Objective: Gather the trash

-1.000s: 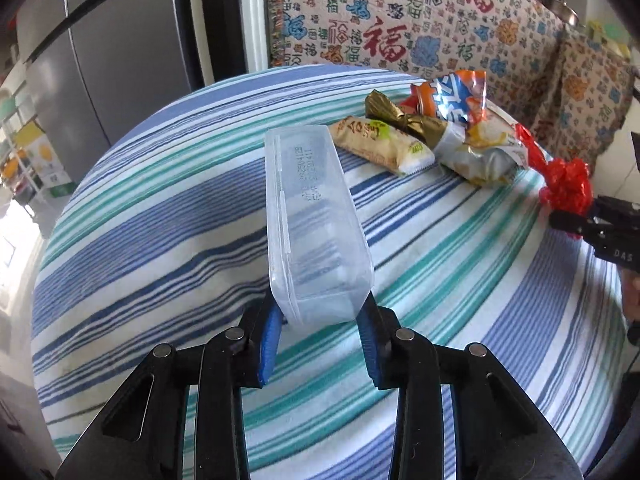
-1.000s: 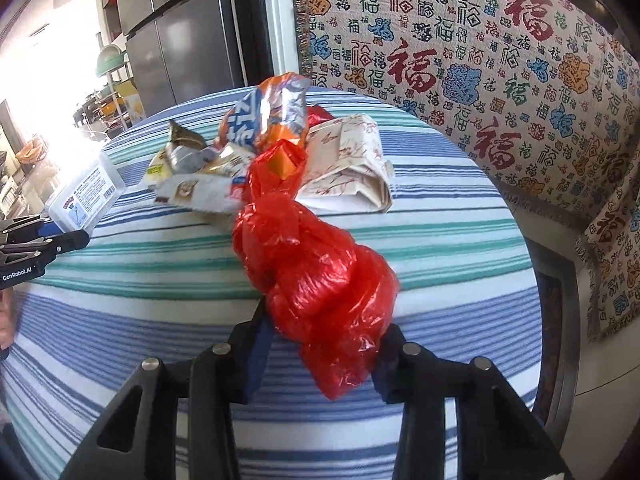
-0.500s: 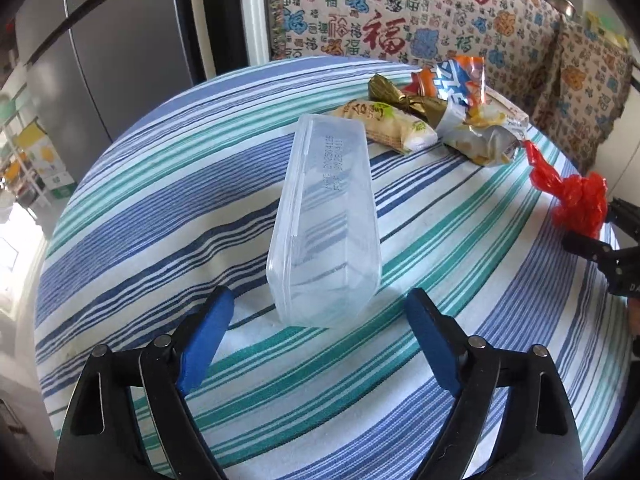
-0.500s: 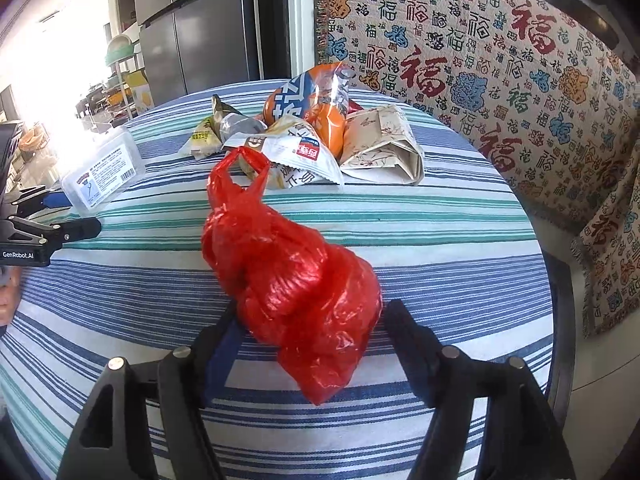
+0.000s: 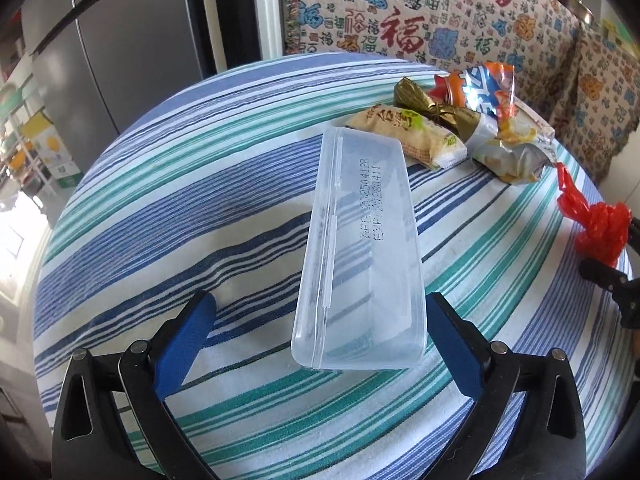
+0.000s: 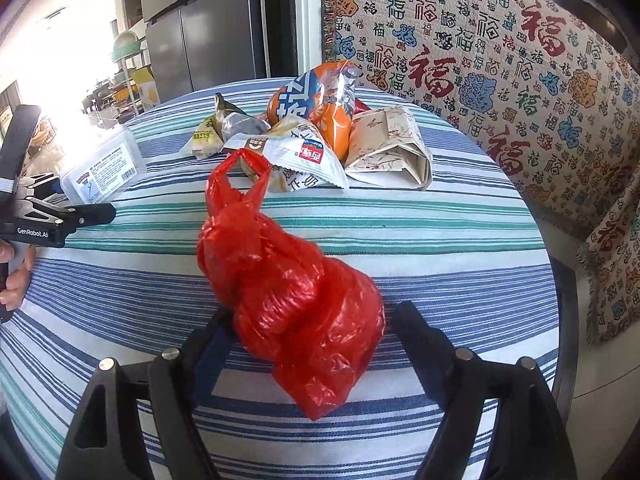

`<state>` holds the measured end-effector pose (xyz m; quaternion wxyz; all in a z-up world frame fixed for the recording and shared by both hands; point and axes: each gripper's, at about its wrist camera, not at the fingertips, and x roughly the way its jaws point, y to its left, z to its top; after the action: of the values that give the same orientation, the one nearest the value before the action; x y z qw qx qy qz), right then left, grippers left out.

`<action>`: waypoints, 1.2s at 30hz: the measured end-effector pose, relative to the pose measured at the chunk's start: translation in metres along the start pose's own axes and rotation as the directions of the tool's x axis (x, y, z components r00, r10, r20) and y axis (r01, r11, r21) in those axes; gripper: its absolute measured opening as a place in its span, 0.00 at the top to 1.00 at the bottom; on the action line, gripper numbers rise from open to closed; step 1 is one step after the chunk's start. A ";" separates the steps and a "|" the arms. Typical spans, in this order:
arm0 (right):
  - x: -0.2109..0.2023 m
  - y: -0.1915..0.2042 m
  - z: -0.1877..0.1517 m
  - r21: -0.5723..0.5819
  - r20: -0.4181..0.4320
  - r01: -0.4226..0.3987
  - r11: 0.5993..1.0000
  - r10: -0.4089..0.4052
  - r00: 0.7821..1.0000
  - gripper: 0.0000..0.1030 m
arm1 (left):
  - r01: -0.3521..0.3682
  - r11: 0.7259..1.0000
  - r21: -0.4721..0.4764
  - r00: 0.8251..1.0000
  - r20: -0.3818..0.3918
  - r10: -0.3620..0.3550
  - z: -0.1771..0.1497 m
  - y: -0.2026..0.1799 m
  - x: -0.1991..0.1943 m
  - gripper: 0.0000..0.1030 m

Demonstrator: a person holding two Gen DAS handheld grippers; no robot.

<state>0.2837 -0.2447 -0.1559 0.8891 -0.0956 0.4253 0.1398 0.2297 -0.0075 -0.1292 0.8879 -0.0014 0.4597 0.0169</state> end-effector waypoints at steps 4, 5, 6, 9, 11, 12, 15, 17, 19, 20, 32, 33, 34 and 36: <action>-0.001 0.000 0.004 0.014 0.007 -0.002 1.000 0.002 1.000 0.60 | 0.015 1.000 0.011 0.998 0.057 -0.016 -0.001 0.001 -0.009 0.63; -0.001 -0.001 0.004 0.021 0.010 0.003 1.000 -0.003 1.000 0.62 | 0.019 1.000 0.013 0.998 0.062 -0.020 0.000 0.001 -0.010 0.68; -0.001 -0.002 0.004 0.027 0.012 0.003 1.000 -0.003 1.000 0.63 | 0.018 1.000 0.013 0.998 0.063 -0.018 -0.001 0.002 -0.010 0.68; -0.005 -0.008 0.005 0.089 0.021 -0.034 0.995 0.033 0.999 0.66 | 0.016 1.000 0.001 0.996 0.090 -0.016 -0.001 0.003 -0.015 0.69; -0.010 -0.008 0.006 0.089 0.033 -0.031 0.996 0.028 0.999 0.66 | 0.040 0.999 -0.020 0.993 0.112 -0.038 -0.003 0.001 -0.020 0.69; -0.013 -0.007 0.006 0.081 0.040 -0.027 0.996 0.024 0.999 0.66 | 0.055 0.998 -0.023 0.992 0.115 -0.052 -0.004 -0.002 -0.020 0.69; -0.023 -0.008 0.004 0.084 0.055 -0.029 0.996 0.024 0.998 0.66 | 0.093 0.996 0.017 0.990 0.109 -0.094 -0.005 -0.023 -0.020 0.69; -0.028 -0.011 0.000 0.080 0.055 -0.019 0.997 0.014 0.998 0.66 | 0.115 0.992 0.055 0.987 0.107 -0.121 -0.005 -0.041 -0.021 0.69; -0.034 -0.017 -0.006 0.089 0.054 -0.011 0.996 0.006 0.998 0.66 | 0.149 0.985 0.089 0.982 0.106 -0.158 -0.006 -0.060 -0.024 0.69; -0.037 -0.021 -0.009 0.096 0.052 -0.005 0.995 0.000 0.999 0.66 | 0.162 0.981 0.107 0.979 0.106 -0.173 -0.005 -0.071 -0.026 0.69; -0.099 -0.106 -0.071 0.259 0.044 0.100 0.961 -0.115 0.992 0.66 | 0.324 0.908 0.265 0.933 0.068 -0.353 -0.005 -0.195 -0.047 0.69; -0.104 -0.115 -0.076 0.278 0.045 0.108 0.955 -0.125 0.991 0.66 | 0.343 0.899 0.272 0.927 0.057 -0.371 -0.005 -0.207 -0.048 0.69; -0.109 -0.124 -0.081 0.297 0.046 0.115 0.948 -0.135 0.990 0.66 | 0.355 0.892 0.281 0.922 0.051 -0.384 -0.006 -0.218 -0.050 0.69; -0.122 -0.141 -0.092 0.335 0.052 0.132 0.933 -0.158 0.986 0.66 | 0.378 0.875 0.304 0.912 0.042 -0.408 -0.006 -0.242 -0.053 0.69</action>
<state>0.1897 -0.4245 -0.1102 0.9162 0.0294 0.3996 0.0042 0.2017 -0.2509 -0.0927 0.8862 0.0357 0.3998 -0.2312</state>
